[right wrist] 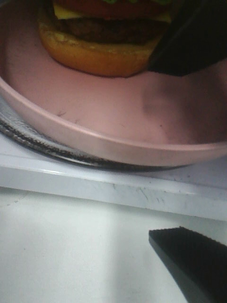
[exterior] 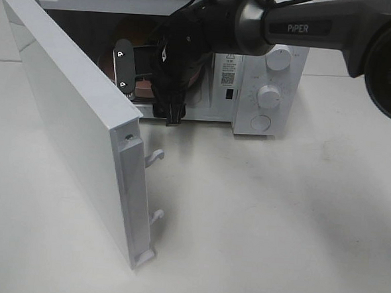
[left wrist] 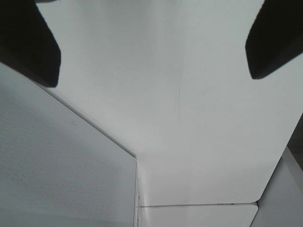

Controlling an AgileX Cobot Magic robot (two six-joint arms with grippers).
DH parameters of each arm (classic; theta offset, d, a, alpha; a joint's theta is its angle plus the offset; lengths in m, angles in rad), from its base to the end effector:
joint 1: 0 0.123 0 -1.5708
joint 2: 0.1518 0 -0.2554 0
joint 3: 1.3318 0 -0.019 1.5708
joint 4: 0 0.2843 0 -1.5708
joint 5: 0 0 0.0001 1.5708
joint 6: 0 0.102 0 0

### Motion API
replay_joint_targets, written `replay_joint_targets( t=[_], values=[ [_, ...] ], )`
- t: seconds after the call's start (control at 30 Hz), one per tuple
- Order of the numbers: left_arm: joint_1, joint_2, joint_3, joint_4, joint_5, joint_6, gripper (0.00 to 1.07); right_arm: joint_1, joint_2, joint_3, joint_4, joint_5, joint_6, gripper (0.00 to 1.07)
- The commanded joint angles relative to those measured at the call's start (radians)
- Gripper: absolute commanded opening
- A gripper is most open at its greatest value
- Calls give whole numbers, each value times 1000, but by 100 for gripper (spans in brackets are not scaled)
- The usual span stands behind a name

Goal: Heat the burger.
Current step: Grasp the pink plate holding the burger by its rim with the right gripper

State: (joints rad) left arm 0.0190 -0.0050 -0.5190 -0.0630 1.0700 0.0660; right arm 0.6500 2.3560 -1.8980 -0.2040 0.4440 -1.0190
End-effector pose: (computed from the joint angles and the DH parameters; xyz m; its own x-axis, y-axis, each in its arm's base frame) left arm 0.0607 -0.0045 0.2939 -0.4407 0.0273 -0.8973 0.0463 0.9989 0.0076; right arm 0.4416 0.3245 0.1155 0.3117 -0.9311 -0.1897 -0.7357 -0.1101 -0.6683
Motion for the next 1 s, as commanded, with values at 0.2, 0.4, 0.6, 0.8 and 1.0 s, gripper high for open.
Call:
replay_joint_targets(
  t=[0.2,0.4,0.6,0.8,1.0],
  values=[
    [2,-4,3,-3,-1,-1,100,2,72,-114,4,52,32,82],
    [2,-4,3,-3,-1,-1,100,2,93,-122,39,44,21,66],
    [2,-4,3,-3,-1,-1,100,3,95,-122,39,29,29,16],
    [2,-4,3,-3,-1,-1,100,5,95,-122,39,51,26,0],
    [2,-4,3,-3,-1,-1,100,5,85,-122,39,55,26,0]
  ],
)
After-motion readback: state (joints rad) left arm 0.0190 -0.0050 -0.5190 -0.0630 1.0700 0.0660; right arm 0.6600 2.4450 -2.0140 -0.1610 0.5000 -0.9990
